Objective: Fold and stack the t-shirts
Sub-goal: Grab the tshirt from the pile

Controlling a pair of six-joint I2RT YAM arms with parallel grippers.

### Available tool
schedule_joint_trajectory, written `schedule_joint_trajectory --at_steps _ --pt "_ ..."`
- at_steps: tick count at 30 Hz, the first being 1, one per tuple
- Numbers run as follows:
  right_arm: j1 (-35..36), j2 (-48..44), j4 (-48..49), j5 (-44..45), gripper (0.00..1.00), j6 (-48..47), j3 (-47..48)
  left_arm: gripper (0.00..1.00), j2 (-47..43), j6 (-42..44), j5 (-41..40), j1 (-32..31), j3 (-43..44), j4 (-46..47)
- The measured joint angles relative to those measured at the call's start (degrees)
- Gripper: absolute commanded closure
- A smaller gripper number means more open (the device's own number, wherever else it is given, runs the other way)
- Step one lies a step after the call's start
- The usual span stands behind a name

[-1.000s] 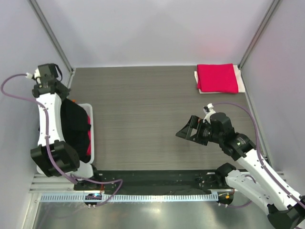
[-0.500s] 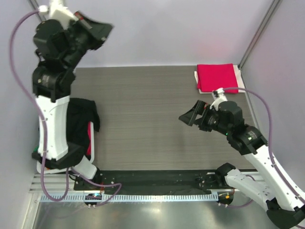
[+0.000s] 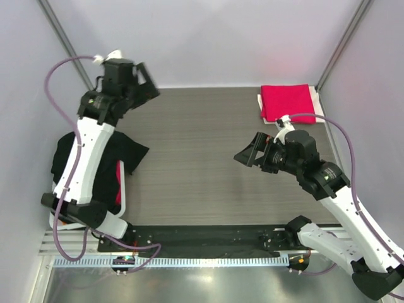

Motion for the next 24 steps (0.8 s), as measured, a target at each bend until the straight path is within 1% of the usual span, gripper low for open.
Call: schedule_joint_trajectory --at_steps 1,5,6,8,11,14,16,19,20,21,22,23,24 --pt "0.0 -0.1 -0.2 -0.3 0.00 0.0 -0.8 0.05 -2.0 0.2 -1.4 4.1 -4.2 -0.7" --pt "0.0 -0.7 0.3 -1.5 0.00 0.4 -3.5 0.05 -11.1 0.8 -3.6 24.3 -23.4 -1.4" --pt "0.0 -0.9 0.3 -1.7 0.00 0.5 -4.2 0.05 -12.5 1.2 -4.1 28.0 -26.7 -1.4" --pt "0.0 -1.1 0.5 -2.1 0.00 0.5 -5.3 0.05 -14.0 2.0 -4.6 33.5 -31.5 -1.3" --pt "0.0 -1.5 1.2 -2.7 0.00 0.5 -7.1 0.06 -13.3 2.9 -3.2 39.4 -35.7 0.6" --pt "0.0 -1.5 1.4 -3.3 0.00 0.5 -8.2 0.07 -9.8 3.3 -2.2 43.8 -37.8 2.6" --pt "0.0 -1.6 1.5 -3.6 0.00 0.5 -8.5 0.07 -6.7 3.4 -2.2 45.7 -38.0 3.8" --pt "0.0 -1.6 1.8 -3.6 0.00 0.5 -9.0 0.11 -2.1 3.4 -2.2 46.6 -38.0 5.6" --pt "0.0 -1.6 1.8 -3.6 0.00 0.5 -9.1 0.17 -1.0 3.3 -2.2 46.7 -38.0 6.1" --pt "0.0 -1.6 1.9 -3.7 0.00 0.5 -9.2 0.20 -0.1 3.3 -2.2 46.7 -38.0 6.8" --pt "0.0 -1.5 1.9 -3.7 0.00 0.4 -9.4 0.28 0.9 3.1 -2.2 46.7 -38.0 7.5" --pt "0.0 -1.4 1.9 -3.8 0.00 0.4 -9.4 0.53 1.6 3.1 -2.2 46.7 -37.9 8.1" --pt "0.0 -1.3 1.9 -3.8 0.00 0.3 -9.5 0.62 2.3 2.6 -2.2 46.7 -37.8 8.5"
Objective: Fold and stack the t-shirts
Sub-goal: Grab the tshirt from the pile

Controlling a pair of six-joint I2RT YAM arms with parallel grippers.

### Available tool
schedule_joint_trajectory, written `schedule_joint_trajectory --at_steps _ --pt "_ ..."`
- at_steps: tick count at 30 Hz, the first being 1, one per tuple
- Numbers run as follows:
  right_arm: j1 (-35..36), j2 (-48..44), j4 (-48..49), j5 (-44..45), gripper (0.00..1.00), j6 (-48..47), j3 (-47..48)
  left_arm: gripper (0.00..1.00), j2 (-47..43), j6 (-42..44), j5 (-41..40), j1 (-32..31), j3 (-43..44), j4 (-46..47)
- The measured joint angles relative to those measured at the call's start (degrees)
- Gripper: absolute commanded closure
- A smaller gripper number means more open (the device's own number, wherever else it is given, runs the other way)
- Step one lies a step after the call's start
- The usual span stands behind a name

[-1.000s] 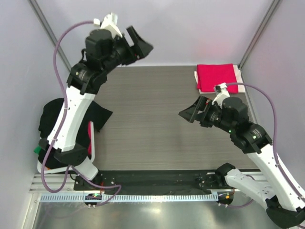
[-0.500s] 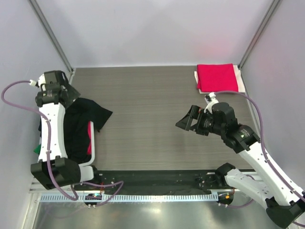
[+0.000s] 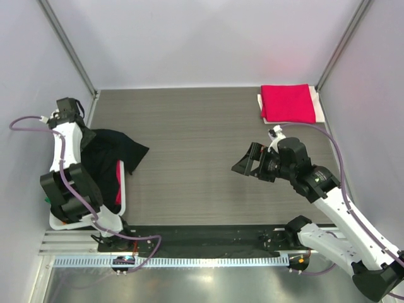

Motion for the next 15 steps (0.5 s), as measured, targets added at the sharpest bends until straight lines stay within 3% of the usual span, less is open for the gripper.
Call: schedule_joint_trajectory --at_steps 1,2,3,10,15 --pt "0.0 0.2 0.0 0.0 0.00 -0.1 0.0 0.73 0.7 0.1 0.0 0.0 0.3 0.3" --pt "0.0 0.3 0.1 0.0 0.00 -0.2 0.0 0.94 1.2 0.0 0.1 0.0 0.6 0.7" --pt "0.0 0.6 0.1 0.0 0.00 -0.2 0.0 1.00 1.6 -0.3 0.2 0.1 1.1 0.7" --pt "0.0 3.8 0.3 -0.2 0.00 -0.6 0.3 1.00 -0.2 -2.3 1.1 -2.6 8.4 0.2" --pt "0.0 6.7 -1.5 2.3 0.00 -1.6 6.1 1.00 -2.3 -4.0 0.4 -16.9 23.3 -2.5"
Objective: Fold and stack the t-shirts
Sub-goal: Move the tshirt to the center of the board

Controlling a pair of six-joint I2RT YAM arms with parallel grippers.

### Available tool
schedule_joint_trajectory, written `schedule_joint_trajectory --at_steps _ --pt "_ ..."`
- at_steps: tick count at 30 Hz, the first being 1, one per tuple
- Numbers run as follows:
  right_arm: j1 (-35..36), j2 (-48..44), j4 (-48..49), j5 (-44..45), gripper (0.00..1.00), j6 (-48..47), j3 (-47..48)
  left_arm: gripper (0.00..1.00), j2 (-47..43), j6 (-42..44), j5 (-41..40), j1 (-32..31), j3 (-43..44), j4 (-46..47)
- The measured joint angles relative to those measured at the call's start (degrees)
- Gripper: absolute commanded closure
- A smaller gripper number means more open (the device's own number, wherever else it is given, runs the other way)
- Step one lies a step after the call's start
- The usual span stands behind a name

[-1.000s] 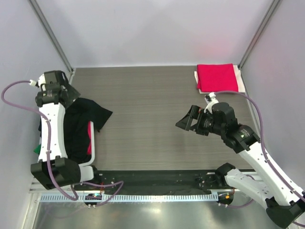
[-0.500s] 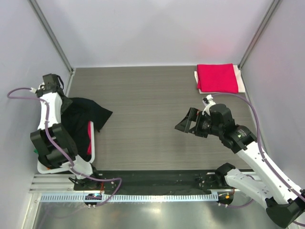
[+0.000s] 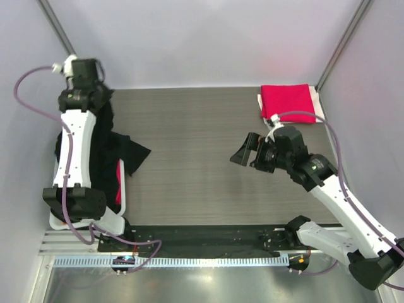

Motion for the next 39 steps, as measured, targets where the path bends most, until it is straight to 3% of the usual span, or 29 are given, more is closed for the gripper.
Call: schedule_joint_trajectory --at_steps 3,7,9,12,18,19,20,21,22,25,26,31,34,39 --pt "0.0 0.9 -2.1 3.8 0.00 -0.6 8.4 1.00 2.4 0.0 0.6 -14.0 13.6 -1.6" --pt "0.0 0.1 -3.6 12.0 0.00 -1.3 20.2 1.00 12.5 0.3 3.7 -32.0 35.8 -2.5" --pt "0.0 -1.7 -4.7 16.8 0.00 -1.3 24.4 1.00 17.3 0.2 6.8 -38.8 41.5 -1.6" --pt "0.0 -6.1 -6.6 23.1 0.00 -0.6 26.7 1.00 22.8 0.1 12.5 -46.2 41.9 -0.8" --pt "0.0 -14.9 -12.0 30.3 0.00 2.2 25.5 0.96 39.1 -2.0 24.2 -55.2 38.2 -0.3" --pt "0.0 -15.9 -12.8 31.0 0.00 3.1 24.5 0.91 42.2 -2.8 25.3 -56.3 37.7 -0.3" --pt "0.0 -16.5 -13.4 31.4 0.00 3.7 23.2 0.71 45.3 -3.3 26.4 -57.5 37.0 -0.3" --pt "0.0 -17.2 -14.0 31.8 0.00 4.6 21.4 0.59 48.0 -4.2 27.6 -58.7 36.1 -0.1" --pt "0.0 -17.6 -14.9 32.0 0.00 5.4 19.7 0.37 50.1 -4.7 28.5 -59.8 35.3 0.0" --pt "0.0 -18.6 -18.0 32.7 0.00 8.6 13.9 0.05 53.5 -6.1 30.5 -62.9 31.0 0.5" --pt "0.0 -18.8 -19.2 32.9 0.00 9.5 12.4 0.00 53.4 -6.5 30.8 -63.9 28.9 0.7" --pt "0.0 -19.4 -22.2 33.2 0.01 12.5 8.0 0.00 43.3 -6.9 27.9 -64.3 15.6 0.8" --pt "0.0 -18.3 -20.6 31.5 0.01 13.7 4.0 0.00 30.4 -6.9 23.5 -60.1 8.2 0.3" --pt "0.0 -11.4 -13.5 24.2 0.06 14.3 -6.7 0.00 9.5 -6.6 14.9 -50.8 3.4 -0.5"
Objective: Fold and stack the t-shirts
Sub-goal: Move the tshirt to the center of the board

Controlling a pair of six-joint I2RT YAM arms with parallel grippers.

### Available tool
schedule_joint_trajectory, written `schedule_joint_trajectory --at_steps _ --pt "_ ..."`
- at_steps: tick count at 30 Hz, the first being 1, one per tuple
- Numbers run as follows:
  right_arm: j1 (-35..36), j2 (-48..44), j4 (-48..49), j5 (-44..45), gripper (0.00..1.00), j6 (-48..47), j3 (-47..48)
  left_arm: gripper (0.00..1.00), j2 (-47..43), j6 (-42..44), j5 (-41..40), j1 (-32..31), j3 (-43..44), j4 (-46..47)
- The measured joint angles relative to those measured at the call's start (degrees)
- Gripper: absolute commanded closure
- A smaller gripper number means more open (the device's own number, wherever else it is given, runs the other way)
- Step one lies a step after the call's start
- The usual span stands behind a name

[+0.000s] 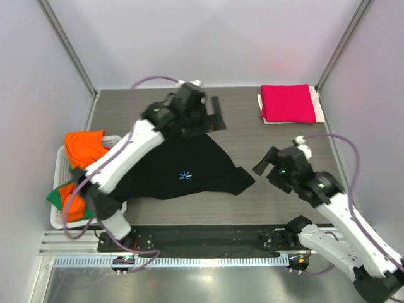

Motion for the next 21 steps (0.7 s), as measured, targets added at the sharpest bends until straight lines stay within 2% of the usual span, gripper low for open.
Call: schedule_joint_trajectory --at_steps 4,8,14,18,19,21 --pt "0.0 12.1 7.2 -5.1 0.07 -1.6 -4.6 0.00 -13.2 0.9 -5.4 3.2 -5.9 -1.8" --pt "-0.4 22.6 12.1 -6.1 0.08 -5.0 -5.1 0.00 -21.3 1.1 -7.3 4.1 -14.8 -4.2" --pt "-3.6 32.8 19.8 -8.3 0.19 -8.9 -5.7 0.00 -30.1 1.1 -9.3 5.8 -25.5 -7.6" --pt "-4.5 37.9 24.5 -9.4 0.28 -10.6 -7.5 0.00 -35.7 1.1 -10.5 6.1 -27.3 -9.0" --pt "-4.5 38.9 25.4 -9.7 0.33 -10.9 -8.0 0.00 -36.6 1.1 -10.8 6.1 -27.4 -9.1" --pt "-4.6 39.7 27.4 -10.1 0.38 -11.4 -8.2 0.00 -38.2 1.1 -11.2 6.1 -27.9 -9.3"
